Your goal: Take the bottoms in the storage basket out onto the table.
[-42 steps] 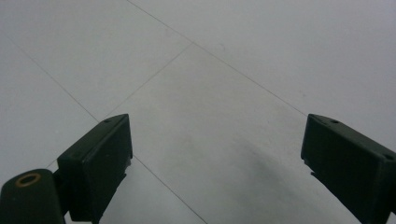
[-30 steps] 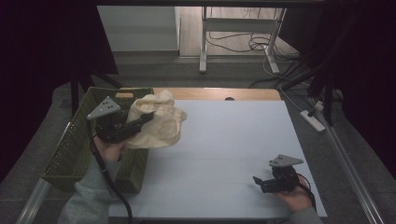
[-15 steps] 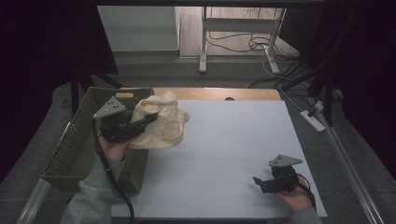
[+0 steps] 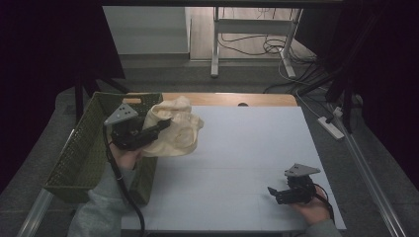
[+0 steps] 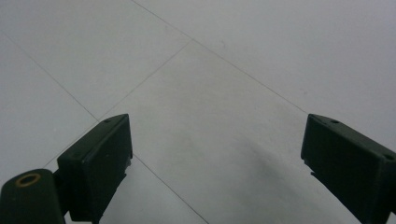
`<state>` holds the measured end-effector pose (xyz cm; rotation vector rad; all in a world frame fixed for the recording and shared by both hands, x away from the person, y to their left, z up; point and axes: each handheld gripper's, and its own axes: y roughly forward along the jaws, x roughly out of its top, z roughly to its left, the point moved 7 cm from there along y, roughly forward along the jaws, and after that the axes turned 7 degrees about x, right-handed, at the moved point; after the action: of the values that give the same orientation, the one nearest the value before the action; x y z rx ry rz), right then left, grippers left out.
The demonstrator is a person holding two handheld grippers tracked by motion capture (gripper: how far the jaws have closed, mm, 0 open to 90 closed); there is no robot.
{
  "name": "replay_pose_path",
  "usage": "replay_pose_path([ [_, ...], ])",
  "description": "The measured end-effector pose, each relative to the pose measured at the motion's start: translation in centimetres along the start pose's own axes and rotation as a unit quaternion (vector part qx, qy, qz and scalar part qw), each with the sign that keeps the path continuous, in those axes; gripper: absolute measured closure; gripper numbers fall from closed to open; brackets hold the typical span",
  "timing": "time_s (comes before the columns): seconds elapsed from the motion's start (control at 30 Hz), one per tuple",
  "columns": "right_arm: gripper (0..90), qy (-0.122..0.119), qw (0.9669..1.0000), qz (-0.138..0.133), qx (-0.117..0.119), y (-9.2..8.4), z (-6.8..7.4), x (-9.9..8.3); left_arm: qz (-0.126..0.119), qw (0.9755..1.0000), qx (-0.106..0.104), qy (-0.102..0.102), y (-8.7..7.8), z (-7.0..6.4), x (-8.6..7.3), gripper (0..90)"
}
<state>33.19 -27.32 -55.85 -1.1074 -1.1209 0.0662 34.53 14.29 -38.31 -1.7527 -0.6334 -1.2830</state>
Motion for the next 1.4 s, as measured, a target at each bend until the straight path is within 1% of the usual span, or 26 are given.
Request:
replay_pose_path([
  [0.13,9.2,0.000,1.0000,0.000,0.000,0.0,0.0,0.0,0.001,1.0000,-0.008,0.002,0.3,-0.4,0.1,60.2],
  [0.2,9.2,0.000,1.0000,0.000,0.000,0.0,0.0,0.0,0.001,0.9999,-0.015,0.000,0.6,-0.7,0.1,60.3],
  [0.23,9.2,0.000,1.0000,0.000,-0.001,0.0,0.0,0.0,0.003,0.9999,-0.016,0.003,0.7,-0.8,0.1,60.3],
  [0.33,9.2,0.000,1.0000,0.000,-0.001,0.0,0.0,0.0,0.005,0.9998,-0.017,0.008,1.0,-1.2,0.2,60.3],
  [0.43,9.2,0.001,1.0000,-0.001,0.000,0.0,0.0,0.0,0.002,0.9999,-0.015,0.008,1.1,-1.3,0.4,60.3],
  [0.53,9.2,0.001,1.0000,-0.002,0.000,-0.1,0.0,0.0,-0.004,0.9998,-0.019,0.005,1.0,-1.4,0.6,60.4],
  [0.7,9.2,0.001,1.0000,-0.003,-0.001,-0.1,0.0,0.0,-0.008,0.9996,-0.025,0.008,0.9,-1.8,1.0,60.4],
  [0.9,9.2,0.002,1.0000,-0.005,-0.001,-0.2,0.0,0.1,-0.007,0.9994,-0.033,0.008,1.8,-2.4,1.3,60.4],
  [0.97,9.1,0.002,1.0000,-0.006,-0.001,-0.2,-0.1,0.1,-0.010,0.9992,-0.039,0.006,2.1,-2.9,1.6,60.4],
  [1.17,9.1,0.004,1.0000,-0.009,-0.001,-0.3,-0.1,0.1,-0.009,0.9978,-0.064,0.014,3.4,-4.8,2.2,60.4],
  [1.4,9.1,0.004,0.9999,-0.011,-0.001,-0.4,-0.1,0.2,-0.001,0.9969,-0.074,0.028,4.5,-6.4,2.7,60.5],
])
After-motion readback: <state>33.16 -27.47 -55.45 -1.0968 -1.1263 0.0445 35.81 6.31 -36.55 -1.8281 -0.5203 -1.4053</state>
